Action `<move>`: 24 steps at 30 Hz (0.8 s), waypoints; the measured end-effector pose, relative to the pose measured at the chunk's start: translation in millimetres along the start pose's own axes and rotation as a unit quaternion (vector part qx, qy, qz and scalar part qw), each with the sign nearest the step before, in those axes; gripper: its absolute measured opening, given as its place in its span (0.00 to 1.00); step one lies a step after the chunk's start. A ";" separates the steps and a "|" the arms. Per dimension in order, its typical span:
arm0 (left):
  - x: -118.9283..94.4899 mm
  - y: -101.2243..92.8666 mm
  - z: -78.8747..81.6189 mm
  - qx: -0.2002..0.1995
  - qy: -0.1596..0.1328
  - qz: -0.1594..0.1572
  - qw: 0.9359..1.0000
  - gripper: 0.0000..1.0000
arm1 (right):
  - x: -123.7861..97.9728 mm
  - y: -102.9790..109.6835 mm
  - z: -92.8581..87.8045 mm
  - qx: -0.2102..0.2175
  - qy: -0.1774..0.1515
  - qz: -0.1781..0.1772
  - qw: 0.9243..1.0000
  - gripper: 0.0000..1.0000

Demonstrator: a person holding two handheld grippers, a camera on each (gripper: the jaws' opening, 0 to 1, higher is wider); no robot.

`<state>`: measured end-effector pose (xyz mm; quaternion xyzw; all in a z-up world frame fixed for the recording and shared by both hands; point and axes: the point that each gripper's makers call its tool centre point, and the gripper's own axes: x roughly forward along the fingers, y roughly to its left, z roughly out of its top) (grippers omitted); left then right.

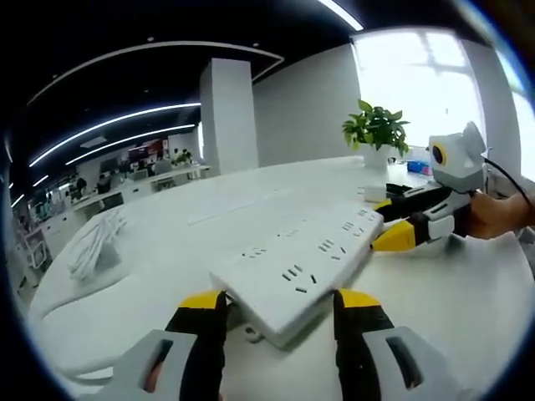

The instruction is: Straighten the power strip on the desk, plug the charger into it

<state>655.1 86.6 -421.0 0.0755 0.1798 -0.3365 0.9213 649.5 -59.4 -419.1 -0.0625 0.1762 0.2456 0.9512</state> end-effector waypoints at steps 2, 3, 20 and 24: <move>0.6 -0.7 0.2 0.000 0.000 0.000 1.000 0.52 | -0.7 -0.5 -0.2 0.001 0.000 -0.001 1.000 0.42; 1.0 -1.2 0.4 0.000 0.001 0.000 1.000 0.52 | -1.1 -0.9 -0.6 -0.001 0.001 -0.001 1.000 0.42; 6.6 -7.7 2.0 0.005 0.005 -0.004 1.000 0.53 | -7.5 -6.4 -3.8 0.001 0.003 -0.008 1.000 0.41; 8.7 -9.0 2.6 0.006 0.003 -0.004 1.000 0.54 | -9.0 -8.3 -4.4 0.000 0.004 -0.010 1.000 0.40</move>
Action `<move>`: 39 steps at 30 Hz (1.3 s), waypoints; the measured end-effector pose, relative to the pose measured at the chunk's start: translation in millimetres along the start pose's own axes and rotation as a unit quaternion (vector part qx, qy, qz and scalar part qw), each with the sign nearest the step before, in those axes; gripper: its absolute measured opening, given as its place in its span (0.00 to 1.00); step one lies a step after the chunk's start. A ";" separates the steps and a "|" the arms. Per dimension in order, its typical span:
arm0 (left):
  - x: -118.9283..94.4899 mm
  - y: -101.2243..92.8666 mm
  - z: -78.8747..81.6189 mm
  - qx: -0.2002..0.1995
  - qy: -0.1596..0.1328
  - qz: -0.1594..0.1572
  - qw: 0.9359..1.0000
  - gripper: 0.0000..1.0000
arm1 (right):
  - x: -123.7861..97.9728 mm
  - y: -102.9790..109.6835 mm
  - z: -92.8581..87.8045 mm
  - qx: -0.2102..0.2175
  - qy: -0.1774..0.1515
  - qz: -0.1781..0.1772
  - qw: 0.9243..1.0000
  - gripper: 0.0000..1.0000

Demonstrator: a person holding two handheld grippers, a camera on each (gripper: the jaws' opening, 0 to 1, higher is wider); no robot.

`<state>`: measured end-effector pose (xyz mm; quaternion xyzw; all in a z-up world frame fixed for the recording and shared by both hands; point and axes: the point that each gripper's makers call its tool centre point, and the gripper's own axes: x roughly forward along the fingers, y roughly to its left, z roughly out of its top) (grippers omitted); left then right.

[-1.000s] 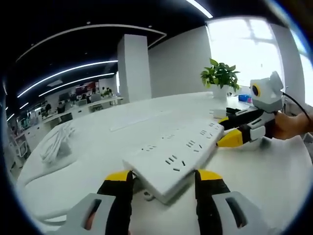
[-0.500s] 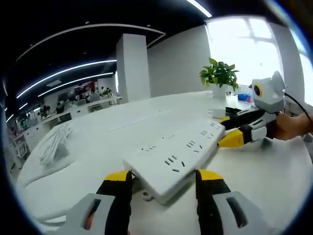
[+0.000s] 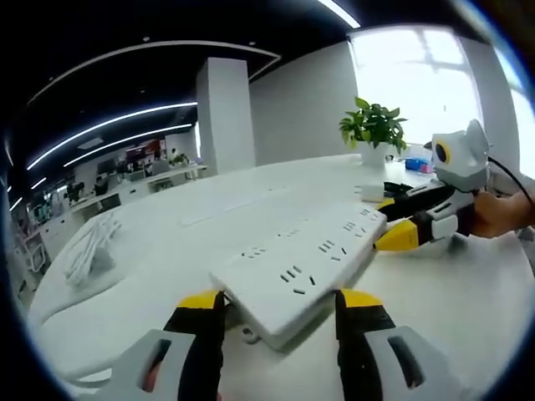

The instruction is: Straighten the power strip on the desk, plug the charger into it

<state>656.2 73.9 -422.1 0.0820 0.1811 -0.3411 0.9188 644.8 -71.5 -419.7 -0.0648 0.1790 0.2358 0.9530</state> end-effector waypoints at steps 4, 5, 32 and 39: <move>2.0 -0.7 1.0 0.001 0.000 -0.002 1.000 0.54 | -1.1 -1.6 -0.5 0.000 0.001 -0.002 1.000 0.40; 2.2 -0.9 1.1 0.001 0.000 -0.002 1.000 0.54 | -1.3 -2.1 -0.5 0.000 0.001 -0.002 1.000 0.40; 4.9 -5.3 2.1 0.006 -0.008 -0.002 1.000 0.55 | -5.5 -6.0 -3.2 -0.018 -0.009 -0.005 1.000 0.39; 1.6 -6.0 4.7 0.023 -0.019 0.010 1.000 0.55 | -5.7 -3.4 0.8 -0.060 -0.020 -0.007 0.998 0.46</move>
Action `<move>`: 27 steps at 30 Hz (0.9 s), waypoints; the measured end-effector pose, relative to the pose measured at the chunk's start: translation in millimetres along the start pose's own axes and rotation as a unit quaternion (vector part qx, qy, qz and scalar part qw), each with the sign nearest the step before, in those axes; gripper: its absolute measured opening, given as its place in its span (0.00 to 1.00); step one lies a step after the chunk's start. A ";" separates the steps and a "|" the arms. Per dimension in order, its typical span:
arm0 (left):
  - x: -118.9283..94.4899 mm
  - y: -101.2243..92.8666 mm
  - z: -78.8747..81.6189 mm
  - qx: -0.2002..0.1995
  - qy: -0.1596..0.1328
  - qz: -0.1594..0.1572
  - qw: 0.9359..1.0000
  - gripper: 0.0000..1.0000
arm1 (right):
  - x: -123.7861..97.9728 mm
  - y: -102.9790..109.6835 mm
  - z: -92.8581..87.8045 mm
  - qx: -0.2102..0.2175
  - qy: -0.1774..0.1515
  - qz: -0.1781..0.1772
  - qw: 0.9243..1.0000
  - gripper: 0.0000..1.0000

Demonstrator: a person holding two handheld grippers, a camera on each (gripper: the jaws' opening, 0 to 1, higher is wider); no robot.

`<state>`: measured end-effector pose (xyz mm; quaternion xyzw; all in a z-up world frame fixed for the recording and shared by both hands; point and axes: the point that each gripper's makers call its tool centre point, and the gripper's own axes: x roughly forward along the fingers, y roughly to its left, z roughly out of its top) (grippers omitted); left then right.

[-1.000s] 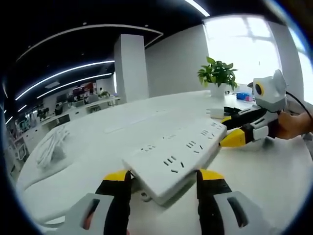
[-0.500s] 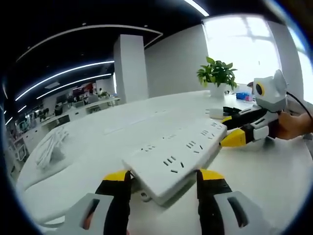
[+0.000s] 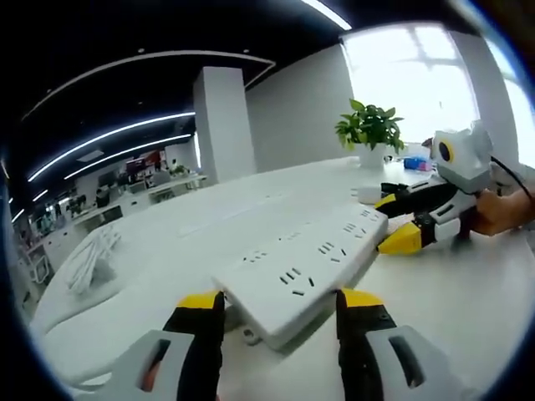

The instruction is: Straighten the power strip on the desk, plug the charger into it

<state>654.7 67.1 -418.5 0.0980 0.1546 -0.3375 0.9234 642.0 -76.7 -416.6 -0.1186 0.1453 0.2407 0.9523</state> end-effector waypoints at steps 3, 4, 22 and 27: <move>-1.1 1.2 -0.4 0.000 0.003 0.006 1.000 0.59 | -0.5 1.2 -1.3 0.002 0.003 0.002 1.000 0.49; -1.6 1.2 -0.6 0.000 0.004 0.007 1.000 0.59 | -1.0 1.5 -1.7 0.002 0.003 0.003 1.000 0.49; -38.6 -2.4 10.2 -0.058 -0.059 0.012 0.996 0.67 | -19.3 14.5 7.5 -0.008 -0.018 0.027 0.999 0.61; -49.1 -6.7 13.6 -0.074 -0.068 0.007 0.995 0.68 | -25.2 17.4 12.2 0.002 -0.027 0.038 0.999 0.65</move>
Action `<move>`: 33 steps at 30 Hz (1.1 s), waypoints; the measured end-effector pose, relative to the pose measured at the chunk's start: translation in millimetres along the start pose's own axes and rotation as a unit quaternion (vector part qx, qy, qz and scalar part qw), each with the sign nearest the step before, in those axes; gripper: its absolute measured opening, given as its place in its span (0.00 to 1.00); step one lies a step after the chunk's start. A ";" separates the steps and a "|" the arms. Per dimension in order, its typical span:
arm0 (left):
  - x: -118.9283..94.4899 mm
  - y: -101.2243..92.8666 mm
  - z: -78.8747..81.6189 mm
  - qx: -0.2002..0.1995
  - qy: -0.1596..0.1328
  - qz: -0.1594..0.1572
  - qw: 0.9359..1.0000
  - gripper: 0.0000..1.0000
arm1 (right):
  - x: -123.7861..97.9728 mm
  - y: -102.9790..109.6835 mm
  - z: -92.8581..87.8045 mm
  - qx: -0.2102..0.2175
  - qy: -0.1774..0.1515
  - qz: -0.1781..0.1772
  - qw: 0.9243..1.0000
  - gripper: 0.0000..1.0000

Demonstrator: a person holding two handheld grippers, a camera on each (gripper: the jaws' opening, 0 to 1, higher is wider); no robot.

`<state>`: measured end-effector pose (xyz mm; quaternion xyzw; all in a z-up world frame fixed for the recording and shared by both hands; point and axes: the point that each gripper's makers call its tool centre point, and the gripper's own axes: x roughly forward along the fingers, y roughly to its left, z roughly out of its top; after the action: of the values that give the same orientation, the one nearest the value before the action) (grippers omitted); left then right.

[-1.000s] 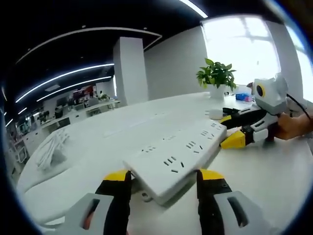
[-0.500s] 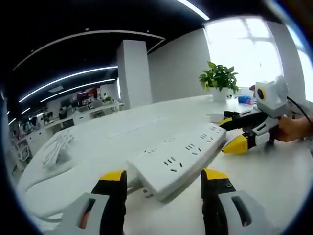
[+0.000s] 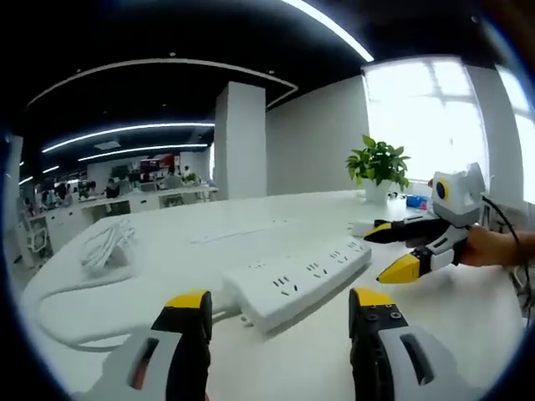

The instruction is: Straighten the power strip on the desk, plug the charger into it

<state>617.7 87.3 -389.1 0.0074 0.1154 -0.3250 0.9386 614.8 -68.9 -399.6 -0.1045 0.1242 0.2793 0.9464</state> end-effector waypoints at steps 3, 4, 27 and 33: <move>-4.8 -0.7 3.3 0.000 -0.006 0.003 1.000 0.68 | -1.7 3.7 1.2 -0.008 0.003 0.015 1.000 0.70; -6.8 -1.4 4.3 0.000 -0.008 0.004 1.000 0.68 | -2.0 5.2 0.7 -0.012 0.008 0.023 1.000 0.73; -24.6 -30.2 -4.5 0.009 0.016 -0.029 0.999 0.83 | -33.7 11.6 15.8 0.014 -0.017 0.075 0.997 0.85; -29.7 -34.2 -0.9 0.021 -0.001 -0.028 0.999 0.88 | -43.9 9.6 17.7 0.007 -0.027 0.072 0.997 0.88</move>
<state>573.9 78.5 -381.3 0.0232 0.1075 -0.3537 0.9289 576.9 -78.3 -371.1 -0.0813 0.1077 0.3485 0.9276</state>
